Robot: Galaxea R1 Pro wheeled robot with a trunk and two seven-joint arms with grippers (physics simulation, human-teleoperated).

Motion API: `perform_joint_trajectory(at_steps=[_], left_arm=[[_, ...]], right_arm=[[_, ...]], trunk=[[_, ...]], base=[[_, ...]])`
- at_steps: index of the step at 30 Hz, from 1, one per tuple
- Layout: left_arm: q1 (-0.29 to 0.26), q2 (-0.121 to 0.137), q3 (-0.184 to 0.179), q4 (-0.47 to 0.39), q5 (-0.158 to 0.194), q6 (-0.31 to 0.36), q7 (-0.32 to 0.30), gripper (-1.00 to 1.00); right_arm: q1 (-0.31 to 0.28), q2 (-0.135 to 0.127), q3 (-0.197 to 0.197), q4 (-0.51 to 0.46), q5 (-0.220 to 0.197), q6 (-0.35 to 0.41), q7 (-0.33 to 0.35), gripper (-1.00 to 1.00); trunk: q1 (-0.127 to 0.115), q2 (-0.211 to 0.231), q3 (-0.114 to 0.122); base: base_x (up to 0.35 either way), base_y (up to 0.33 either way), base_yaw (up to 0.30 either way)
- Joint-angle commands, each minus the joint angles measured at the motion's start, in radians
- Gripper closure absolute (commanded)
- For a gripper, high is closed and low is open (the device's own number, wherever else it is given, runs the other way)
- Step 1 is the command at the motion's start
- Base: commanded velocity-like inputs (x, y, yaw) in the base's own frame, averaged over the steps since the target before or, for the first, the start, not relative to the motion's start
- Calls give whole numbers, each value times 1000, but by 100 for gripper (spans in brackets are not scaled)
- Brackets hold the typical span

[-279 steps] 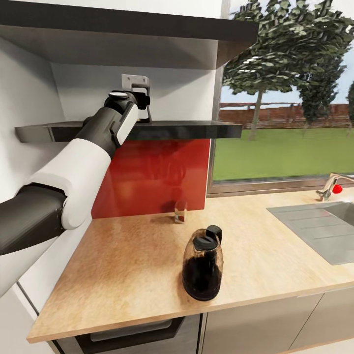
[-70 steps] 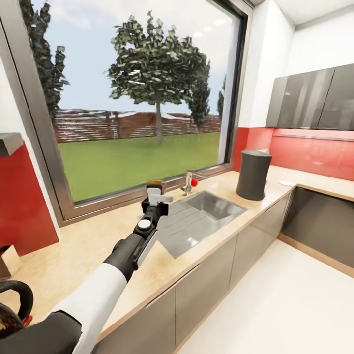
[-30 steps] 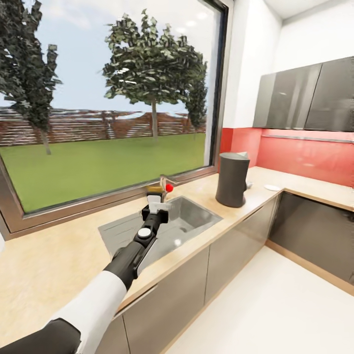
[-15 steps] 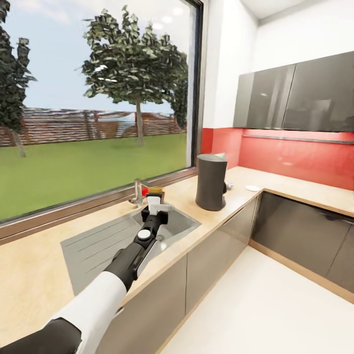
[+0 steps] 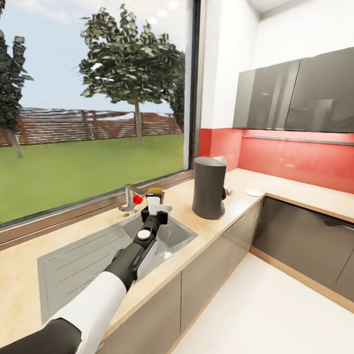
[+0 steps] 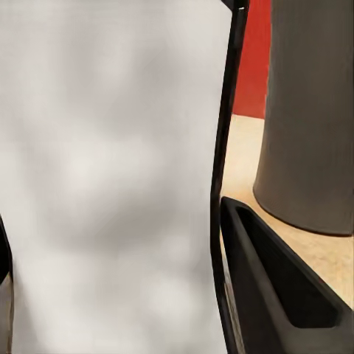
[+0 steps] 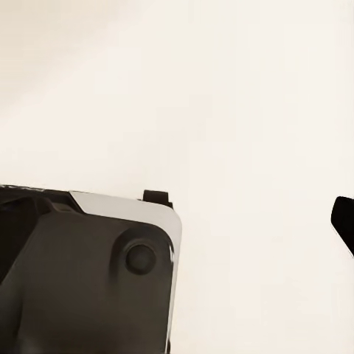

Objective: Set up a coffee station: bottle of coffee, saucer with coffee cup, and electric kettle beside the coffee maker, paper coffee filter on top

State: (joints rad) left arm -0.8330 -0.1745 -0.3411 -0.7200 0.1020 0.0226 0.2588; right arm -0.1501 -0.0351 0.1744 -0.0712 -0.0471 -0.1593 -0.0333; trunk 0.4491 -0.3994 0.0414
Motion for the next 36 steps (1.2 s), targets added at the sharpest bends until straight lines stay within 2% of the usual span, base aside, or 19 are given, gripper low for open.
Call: perform_joint_trajectory(at_steps=[1,14,29,33,36], left_arm=[[0,0,-3,-1,7,3,5,100],[0,0,-6,33,6,2,5,100],[1,0,-8,34,5,2,5,100],[21,0,-8,33,5,1,5,100],[30,0,-6,33,5,-27,6,100]], right_arm=[[0,0,8,1,-5,-2,-3,-100],[0,0,8,1,-5,-2,-5,-100],[0,0,8,1,-5,-2,-4,-100],[0,0,8,1,-5,-2,-4,-100],[0,0,8,1,-5,-2,-4,-100]], trunk=[[1,-1,0],[1,-1,-2],[1,-1,-24],[1,-1,-30],[1,-1,-35]], base=[[333,-4,0],[325,-28,0],[202,-207,0],[177,-230,0],[202,-220,0]])
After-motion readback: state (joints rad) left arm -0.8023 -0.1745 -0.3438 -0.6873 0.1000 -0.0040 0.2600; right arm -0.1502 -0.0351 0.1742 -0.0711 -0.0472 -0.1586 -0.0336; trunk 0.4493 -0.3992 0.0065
